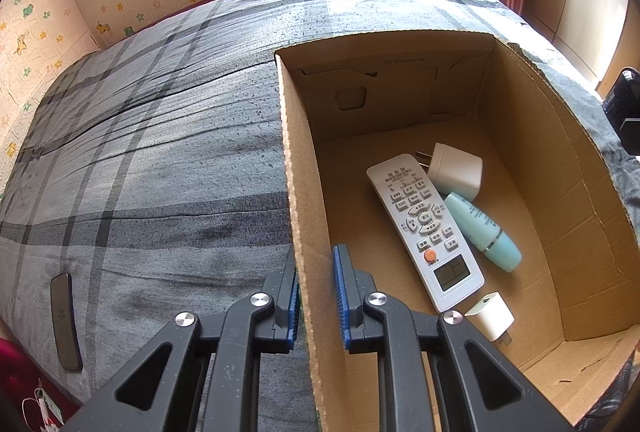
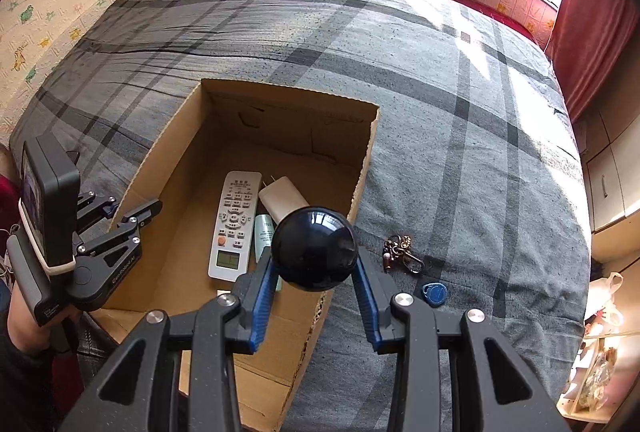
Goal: Organize rigid objects
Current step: 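Lift the black fob with the right gripper and carry it over the box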
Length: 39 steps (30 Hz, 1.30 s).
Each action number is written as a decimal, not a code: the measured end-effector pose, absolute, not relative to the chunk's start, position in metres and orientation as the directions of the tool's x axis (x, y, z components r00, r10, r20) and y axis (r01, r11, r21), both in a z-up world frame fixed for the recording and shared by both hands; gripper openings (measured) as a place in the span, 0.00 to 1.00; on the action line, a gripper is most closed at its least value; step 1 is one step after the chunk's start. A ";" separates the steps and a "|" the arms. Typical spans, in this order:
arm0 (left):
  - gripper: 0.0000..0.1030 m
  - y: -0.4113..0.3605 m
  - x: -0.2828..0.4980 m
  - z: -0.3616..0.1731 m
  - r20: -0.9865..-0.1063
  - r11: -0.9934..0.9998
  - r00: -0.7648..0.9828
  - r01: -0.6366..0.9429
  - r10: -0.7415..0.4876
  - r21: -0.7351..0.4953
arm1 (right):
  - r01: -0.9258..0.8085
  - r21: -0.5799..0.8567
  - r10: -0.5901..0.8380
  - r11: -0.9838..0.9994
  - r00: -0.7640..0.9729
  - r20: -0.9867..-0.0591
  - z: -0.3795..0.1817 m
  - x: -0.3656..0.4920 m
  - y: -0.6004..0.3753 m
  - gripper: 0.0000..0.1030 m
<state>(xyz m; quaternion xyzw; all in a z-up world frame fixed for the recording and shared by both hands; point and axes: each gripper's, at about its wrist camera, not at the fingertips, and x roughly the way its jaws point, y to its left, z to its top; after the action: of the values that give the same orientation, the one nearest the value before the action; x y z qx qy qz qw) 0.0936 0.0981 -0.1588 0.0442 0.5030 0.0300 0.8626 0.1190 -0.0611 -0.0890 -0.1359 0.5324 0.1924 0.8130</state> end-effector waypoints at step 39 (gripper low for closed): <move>0.16 0.098 0.093 -0.159 -0.866 0.995 0.492 -0.007 0.094 0.104 | -0.459 -0.042 0.053 0.887 0.193 -0.980 -0.209 0.175 0.021 0.39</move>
<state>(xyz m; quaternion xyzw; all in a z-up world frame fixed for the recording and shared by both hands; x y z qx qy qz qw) 0.0934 0.0983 -0.1587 0.0433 0.5031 0.0291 0.8626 0.1747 0.0209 -0.2087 -0.1658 0.6120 0.1699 0.7543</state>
